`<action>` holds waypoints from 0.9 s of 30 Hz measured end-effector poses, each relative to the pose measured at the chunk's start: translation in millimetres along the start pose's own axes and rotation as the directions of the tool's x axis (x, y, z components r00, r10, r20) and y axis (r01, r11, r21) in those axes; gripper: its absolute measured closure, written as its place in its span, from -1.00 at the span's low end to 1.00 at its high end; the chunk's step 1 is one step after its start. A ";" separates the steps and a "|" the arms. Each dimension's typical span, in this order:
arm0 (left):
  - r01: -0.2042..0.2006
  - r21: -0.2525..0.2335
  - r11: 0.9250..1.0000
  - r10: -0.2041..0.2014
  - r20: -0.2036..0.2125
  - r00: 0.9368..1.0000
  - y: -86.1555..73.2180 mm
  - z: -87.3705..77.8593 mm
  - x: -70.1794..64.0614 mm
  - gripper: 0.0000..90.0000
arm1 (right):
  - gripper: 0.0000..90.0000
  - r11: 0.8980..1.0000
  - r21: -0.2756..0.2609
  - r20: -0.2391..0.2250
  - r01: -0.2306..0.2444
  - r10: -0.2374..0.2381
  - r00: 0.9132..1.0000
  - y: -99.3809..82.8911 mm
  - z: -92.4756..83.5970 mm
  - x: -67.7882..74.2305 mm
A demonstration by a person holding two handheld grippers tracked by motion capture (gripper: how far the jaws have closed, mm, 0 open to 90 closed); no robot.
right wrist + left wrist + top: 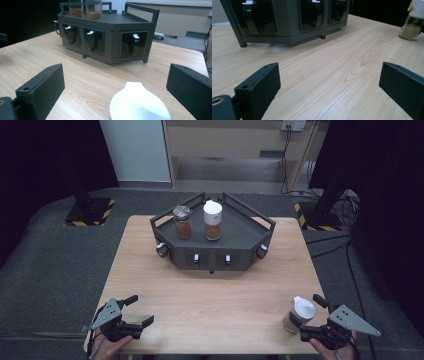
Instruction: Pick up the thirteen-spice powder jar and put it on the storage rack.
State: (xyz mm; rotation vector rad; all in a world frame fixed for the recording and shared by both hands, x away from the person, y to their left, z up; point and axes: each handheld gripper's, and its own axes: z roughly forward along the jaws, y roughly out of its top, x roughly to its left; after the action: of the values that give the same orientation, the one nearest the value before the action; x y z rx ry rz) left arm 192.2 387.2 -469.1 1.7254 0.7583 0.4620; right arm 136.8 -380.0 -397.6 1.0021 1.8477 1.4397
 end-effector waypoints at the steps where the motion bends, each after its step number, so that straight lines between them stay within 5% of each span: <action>1: 0.000 -0.001 1.000 0.000 0.000 1.000 0.0 0.0 0.1 -0.95 | -0.96 1.000 0.000 0.005 0.007 -0.007 1.000 -1.1 -0.5 0.5; 27: -0.003 -0.011 1.000 0.003 0.009 1.000 -1.0 0.0 0.7 -0.95 | -0.96 0.999 -0.004 0.023 -0.032 0.032 0.999 -23.2 -4.2 -6.0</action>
State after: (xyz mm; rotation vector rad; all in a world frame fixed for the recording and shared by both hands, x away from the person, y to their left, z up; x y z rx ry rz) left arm 192.5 387.9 -470.1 1.7172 0.7459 0.4597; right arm 131.9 -390.3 -419.1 1.0463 1.8196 1.4444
